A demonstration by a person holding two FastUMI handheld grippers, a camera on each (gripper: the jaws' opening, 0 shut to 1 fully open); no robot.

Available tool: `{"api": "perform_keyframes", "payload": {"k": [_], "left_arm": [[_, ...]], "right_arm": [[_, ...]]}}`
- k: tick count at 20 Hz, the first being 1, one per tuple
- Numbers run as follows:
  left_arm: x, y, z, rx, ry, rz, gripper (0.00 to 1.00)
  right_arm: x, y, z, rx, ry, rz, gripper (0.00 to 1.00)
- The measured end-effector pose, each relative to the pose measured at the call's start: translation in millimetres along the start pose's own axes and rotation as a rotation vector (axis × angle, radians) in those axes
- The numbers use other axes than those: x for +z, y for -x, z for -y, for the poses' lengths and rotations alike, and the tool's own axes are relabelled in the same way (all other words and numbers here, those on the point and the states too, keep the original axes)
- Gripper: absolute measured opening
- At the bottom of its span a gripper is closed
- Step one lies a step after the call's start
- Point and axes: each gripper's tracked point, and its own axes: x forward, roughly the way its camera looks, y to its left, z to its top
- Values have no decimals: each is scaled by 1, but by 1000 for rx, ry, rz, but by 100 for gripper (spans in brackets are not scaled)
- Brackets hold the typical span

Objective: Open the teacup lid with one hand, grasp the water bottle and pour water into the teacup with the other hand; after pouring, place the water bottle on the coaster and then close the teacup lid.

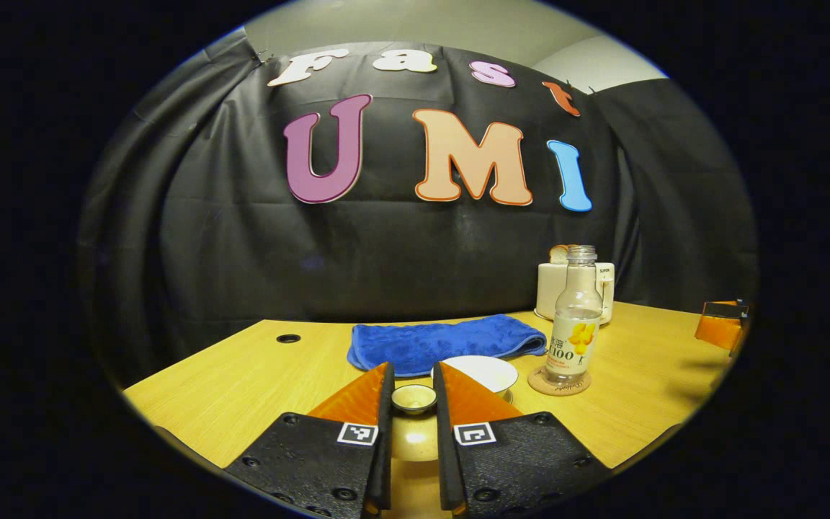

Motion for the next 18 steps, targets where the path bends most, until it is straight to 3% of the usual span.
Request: {"api": "perform_keyframes", "payload": {"k": [8,18], "left_arm": [[-1,-59,36,-42,-14,-19,24],[-20,-77,50,-53,-124,-154,24]], "right_arm": [[-1,0,-1,5,1,-1,98],[-1,-1,-1,6,2,1,98]]}}
